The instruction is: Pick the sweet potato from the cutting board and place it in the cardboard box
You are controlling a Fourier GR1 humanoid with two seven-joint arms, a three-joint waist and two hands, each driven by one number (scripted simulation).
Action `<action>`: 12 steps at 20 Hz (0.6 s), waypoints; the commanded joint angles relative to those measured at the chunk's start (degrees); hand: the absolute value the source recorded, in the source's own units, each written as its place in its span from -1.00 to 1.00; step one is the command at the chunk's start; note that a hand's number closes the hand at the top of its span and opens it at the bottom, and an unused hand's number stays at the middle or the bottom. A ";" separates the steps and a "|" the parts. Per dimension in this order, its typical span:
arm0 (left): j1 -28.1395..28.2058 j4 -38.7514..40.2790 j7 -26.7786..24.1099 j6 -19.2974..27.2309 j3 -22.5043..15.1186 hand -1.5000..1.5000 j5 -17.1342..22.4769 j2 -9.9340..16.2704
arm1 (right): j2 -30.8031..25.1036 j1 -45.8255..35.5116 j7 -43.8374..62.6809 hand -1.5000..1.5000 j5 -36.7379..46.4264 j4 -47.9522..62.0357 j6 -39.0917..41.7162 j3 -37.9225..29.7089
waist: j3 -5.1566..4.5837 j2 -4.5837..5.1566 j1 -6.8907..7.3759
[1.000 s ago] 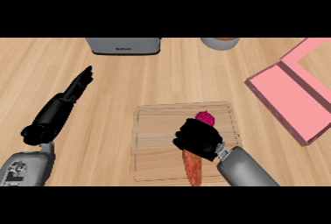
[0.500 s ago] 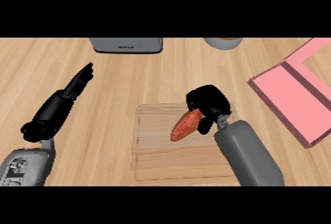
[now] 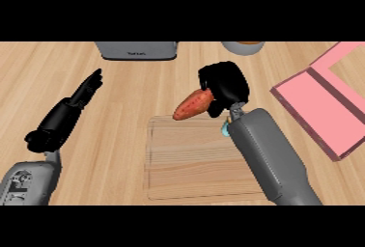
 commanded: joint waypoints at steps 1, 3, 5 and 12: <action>2.59 -4.68 3.01 -0.45 -0.57 0.00 0.67 -0.82 | -0.01 -2.67 4.67 1.00 0.33 -6.58 3.55 -1.63 | 0.00 -0.30 -0.21; 1.17 -2.49 1.21 -0.48 1.50 0.00 0.99 0.68 | -0.61 -0.03 7.57 1.00 0.72 -11.21 -0.24 -3.44 | 0.00 -0.34 -0.85; -0.27 -1.57 1.90 0.69 0.83 0.00 -0.16 -0.10 | -0.12 -1.59 12.73 1.00 0.78 -12.88 -2.65 -7.37 | 0.01 -0.33 -1.41; 1.92 -2.98 1.36 0.35 -0.38 0.00 -0.79 -0.92 | -6.04 -4.08 19.52 1.00 -0.80 -14.00 -3.85 -18.62 | 0.01 -0.11 -0.49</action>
